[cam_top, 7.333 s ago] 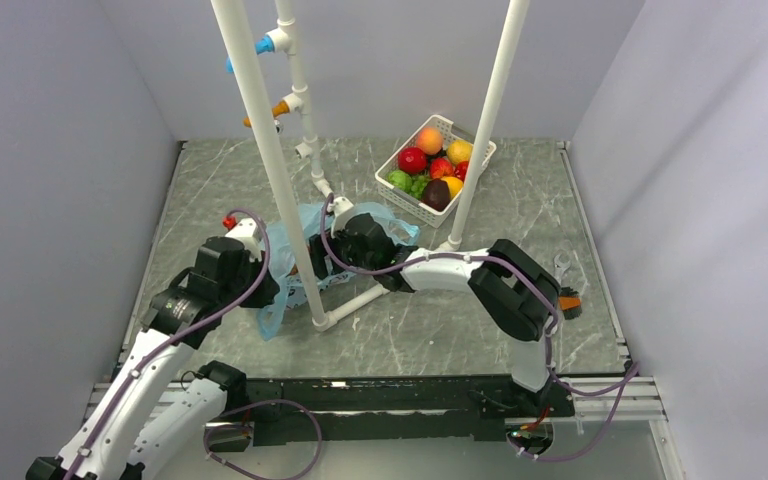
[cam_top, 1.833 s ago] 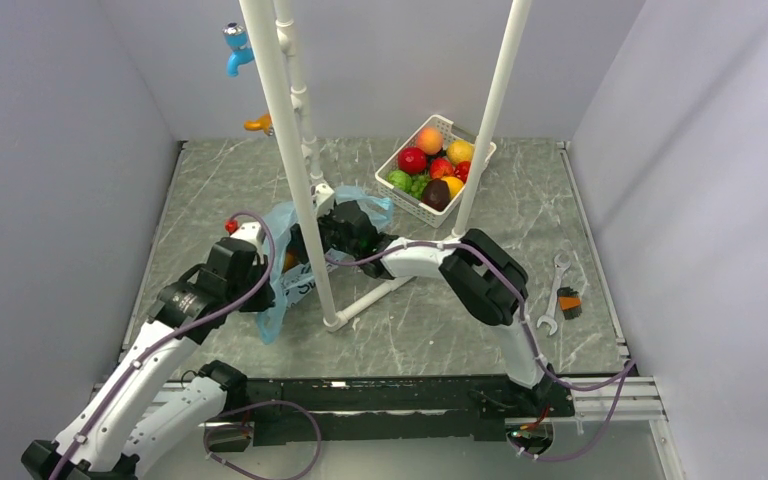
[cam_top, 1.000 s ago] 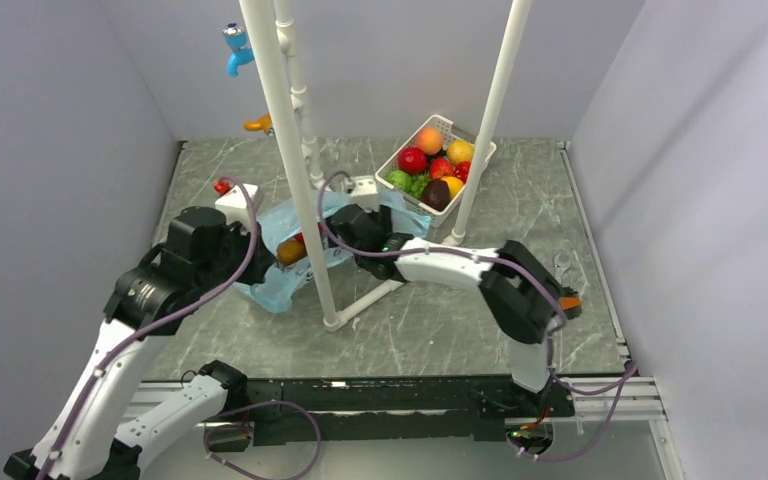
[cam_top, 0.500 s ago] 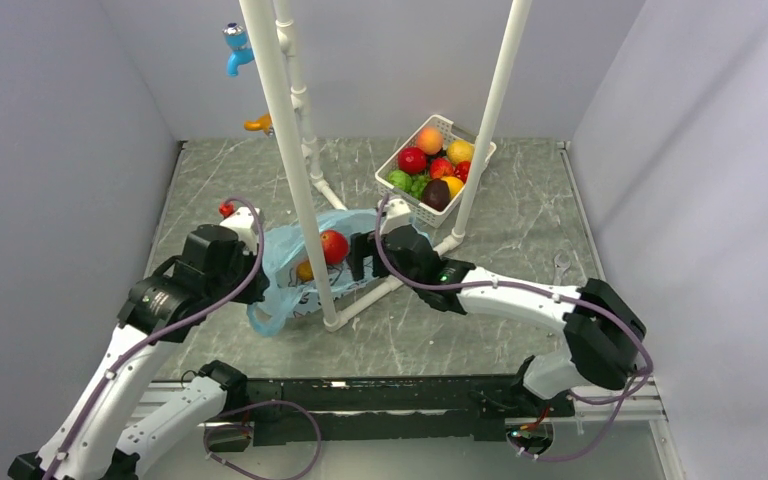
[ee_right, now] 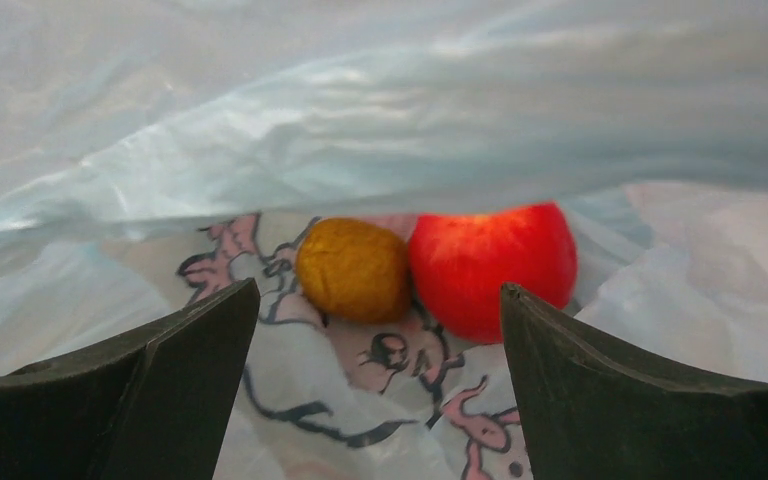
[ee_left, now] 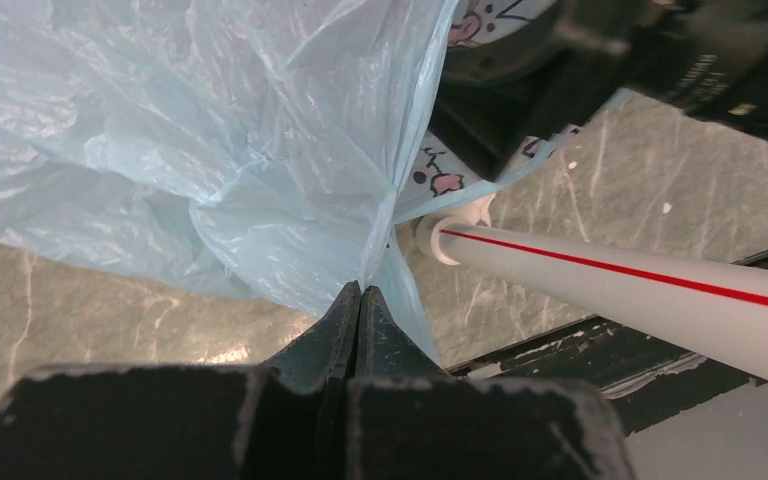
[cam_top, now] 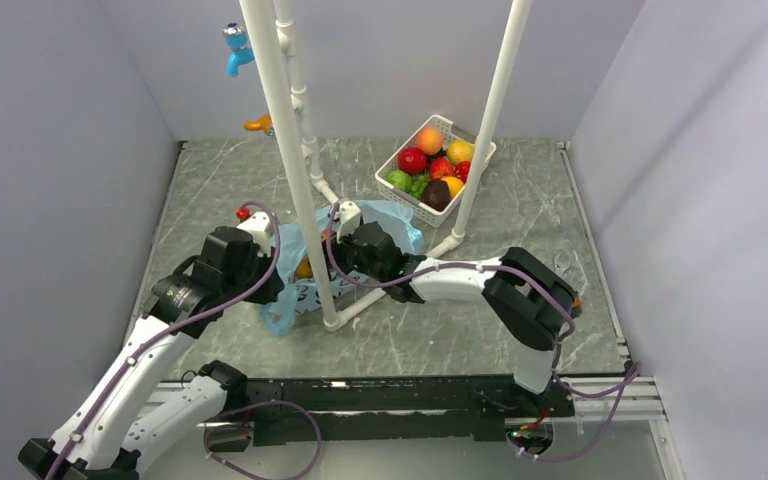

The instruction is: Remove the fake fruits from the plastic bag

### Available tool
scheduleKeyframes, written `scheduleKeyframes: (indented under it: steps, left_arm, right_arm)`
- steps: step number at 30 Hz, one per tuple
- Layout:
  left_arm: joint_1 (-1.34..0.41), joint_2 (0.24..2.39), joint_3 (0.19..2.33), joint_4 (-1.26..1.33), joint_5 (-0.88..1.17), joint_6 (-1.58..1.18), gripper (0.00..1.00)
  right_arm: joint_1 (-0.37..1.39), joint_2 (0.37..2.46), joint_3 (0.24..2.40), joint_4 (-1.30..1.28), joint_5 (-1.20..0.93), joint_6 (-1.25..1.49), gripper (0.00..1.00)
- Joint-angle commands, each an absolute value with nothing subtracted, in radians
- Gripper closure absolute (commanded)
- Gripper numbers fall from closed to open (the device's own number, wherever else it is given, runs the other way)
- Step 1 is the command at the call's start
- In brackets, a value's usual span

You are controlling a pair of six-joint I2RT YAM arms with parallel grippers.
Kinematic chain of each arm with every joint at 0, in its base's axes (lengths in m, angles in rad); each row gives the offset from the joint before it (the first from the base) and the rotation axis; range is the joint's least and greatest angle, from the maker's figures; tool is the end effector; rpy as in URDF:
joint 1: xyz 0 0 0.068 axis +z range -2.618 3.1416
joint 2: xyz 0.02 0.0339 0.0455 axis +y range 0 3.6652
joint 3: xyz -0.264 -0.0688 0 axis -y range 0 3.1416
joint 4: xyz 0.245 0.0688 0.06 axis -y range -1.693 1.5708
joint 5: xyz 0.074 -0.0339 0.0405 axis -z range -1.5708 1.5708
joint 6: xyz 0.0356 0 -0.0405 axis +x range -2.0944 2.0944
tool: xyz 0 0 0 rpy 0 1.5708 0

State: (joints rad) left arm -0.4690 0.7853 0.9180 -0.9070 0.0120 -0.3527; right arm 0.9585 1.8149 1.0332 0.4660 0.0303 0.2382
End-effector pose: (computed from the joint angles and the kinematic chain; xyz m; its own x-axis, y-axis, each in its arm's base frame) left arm 0.1305 -0.0666 0.3154 -0.7441 -0.0102 -0.6680 0.2159 0.9426 -0.2548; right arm 0.2332 0.3301 0.2056 -0.3625 -0.1058 -0.9260 -0.7367 0.6411 0.2152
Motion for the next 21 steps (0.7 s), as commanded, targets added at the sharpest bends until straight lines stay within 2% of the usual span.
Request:
scheduleKeyframes:
  steps: [1,13,21]
  left_arm:
    - [-0.468,0.765,0.906,-0.809,0.072,-0.345,1.00]
    - [-0.468,0.795,0.872,-0.776,0.104,-0.354,1.00]
    - [-0.469,0.813,0.865,-0.791,0.060,-0.328,1.00]
  right_arm:
    - [0.960,1.874,1.110,0.602,0.118,0.115,0.07]
    - [0.960,2.144,1.320,0.587,0.284,-0.049,0.03]
    - [0.960,2.202,1.353,0.506,0.362,-0.044,0.04]
